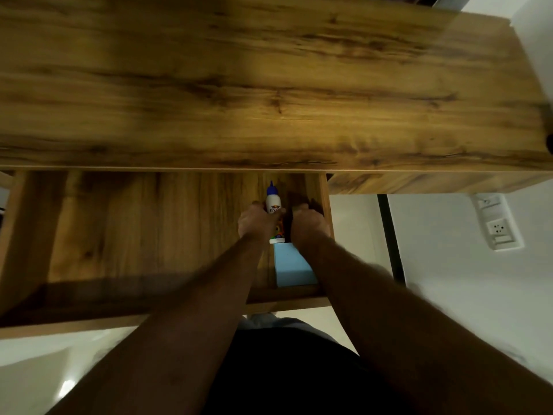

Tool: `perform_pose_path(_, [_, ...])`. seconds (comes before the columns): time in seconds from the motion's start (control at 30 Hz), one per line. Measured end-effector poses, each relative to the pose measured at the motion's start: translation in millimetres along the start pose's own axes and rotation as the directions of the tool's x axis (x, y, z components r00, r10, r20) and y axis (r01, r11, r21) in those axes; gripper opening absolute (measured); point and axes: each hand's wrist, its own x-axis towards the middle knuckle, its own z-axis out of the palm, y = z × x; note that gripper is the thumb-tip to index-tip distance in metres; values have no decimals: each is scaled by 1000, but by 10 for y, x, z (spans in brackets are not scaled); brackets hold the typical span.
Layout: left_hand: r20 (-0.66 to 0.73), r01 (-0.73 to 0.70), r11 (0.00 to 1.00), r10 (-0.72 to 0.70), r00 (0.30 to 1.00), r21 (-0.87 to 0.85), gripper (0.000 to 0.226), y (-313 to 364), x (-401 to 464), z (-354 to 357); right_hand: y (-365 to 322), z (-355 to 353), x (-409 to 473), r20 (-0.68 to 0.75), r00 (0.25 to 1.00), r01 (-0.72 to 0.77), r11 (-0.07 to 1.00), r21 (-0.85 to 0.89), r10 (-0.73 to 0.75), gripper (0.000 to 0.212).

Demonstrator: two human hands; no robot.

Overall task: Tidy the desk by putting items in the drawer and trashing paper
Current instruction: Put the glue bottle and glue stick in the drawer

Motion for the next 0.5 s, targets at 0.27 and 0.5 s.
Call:
perform_pose_path(0.27, [81,41,998,-36,996,-56,58,-116,-30,-37,30,14,-25,-21,998,50,998,-49,-51,27])
perform_pose_path(0.5, [131,47,998,-41,991,-48,55,-153,-109,-71,28,45,-20,-40,997,61,994,-85,-64,23])
